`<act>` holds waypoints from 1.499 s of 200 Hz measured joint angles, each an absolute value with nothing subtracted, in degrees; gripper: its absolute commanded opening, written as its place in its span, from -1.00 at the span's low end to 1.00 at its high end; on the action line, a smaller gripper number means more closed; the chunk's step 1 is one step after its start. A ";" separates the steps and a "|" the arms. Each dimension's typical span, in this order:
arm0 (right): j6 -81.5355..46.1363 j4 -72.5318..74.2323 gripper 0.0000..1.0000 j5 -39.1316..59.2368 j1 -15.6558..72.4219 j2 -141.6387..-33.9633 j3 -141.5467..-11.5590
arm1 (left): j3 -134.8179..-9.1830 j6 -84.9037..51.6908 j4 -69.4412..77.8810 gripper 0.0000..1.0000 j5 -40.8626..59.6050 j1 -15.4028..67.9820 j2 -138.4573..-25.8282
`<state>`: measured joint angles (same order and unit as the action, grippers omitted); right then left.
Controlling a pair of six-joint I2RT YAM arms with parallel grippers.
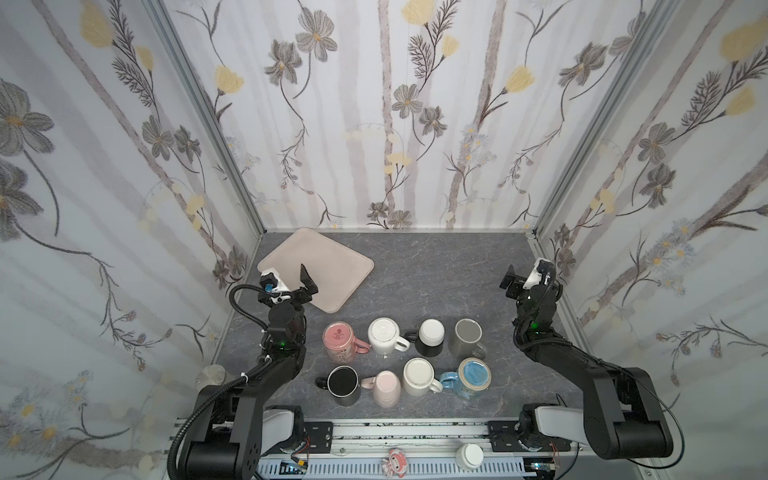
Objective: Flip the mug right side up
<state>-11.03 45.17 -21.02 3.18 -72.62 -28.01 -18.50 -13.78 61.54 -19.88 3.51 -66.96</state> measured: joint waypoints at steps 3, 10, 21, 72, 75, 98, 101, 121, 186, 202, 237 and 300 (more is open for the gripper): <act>-12.34 44.51 0.99 -21.47 3.18 -72.29 -28.42 | -18.81 -15.42 61.04 1.00 -20.51 3.29 -66.43; -16.03 41.91 0.99 -22.35 2.96 -71.40 -29.36 | -19.75 -19.94 59.00 1.00 -22.41 2.81 -64.99; -23.00 37.12 0.99 -23.79 2.13 -70.00 -30.87 | -21.61 -29.08 53.95 1.00 -25.10 1.89 -62.50; -41.91 31.22 0.99 -7.22 -4.08 -72.49 -31.77 | -20.49 -50.78 49.56 1.00 -14.41 -3.16 -60.97; -42.15 30.57 0.99 -5.85 -4.14 -73.10 -32.36 | -20.32 -51.29 49.82 1.00 -13.58 -3.18 -61.04; -42.41 26.50 0.96 1.65 -3.46 -77.25 -37.43 | -22.83 -52.53 49.63 1.00 -7.90 -3.27 -61.25; -42.35 26.00 0.96 2.28 -3.11 -77.67 -37.91 | -23.81 -52.40 49.04 1.00 -6.90 -3.25 -61.52; -41.30 22.63 0.97 5.28 -0.19 -78.87 -39.03 | -33.80 -47.92 42.59 1.00 -0.56 -1.45 -65.34; -37.82 13.72 0.96 5.19 6.46 -77.10 -40.05 | -59.96 -24.84 10.74 0.73 3.46 15.16 -87.15; -37.19 12.19 0.96 4.60 6.96 -76.12 -40.51 | -65.39 -20.47 4.84 0.69 0.08 19.27 -92.68; -36.34 10.11 0.96 4.10 8.14 -73.47 -40.69 | -76.88 -13.47 -4.80 0.52 -9.54 24.73 -104.86; -35.94 8.88 0.96 3.68 9.26 -71.07 -39.83 | -86.30 -11.77 -14.46 0.33 -18.02 26.28 -117.56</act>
<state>-35.94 8.88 3.68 9.26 -71.07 -39.83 -86.30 -11.77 -14.46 -18.02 26.28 -117.56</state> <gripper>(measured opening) 0.981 0.672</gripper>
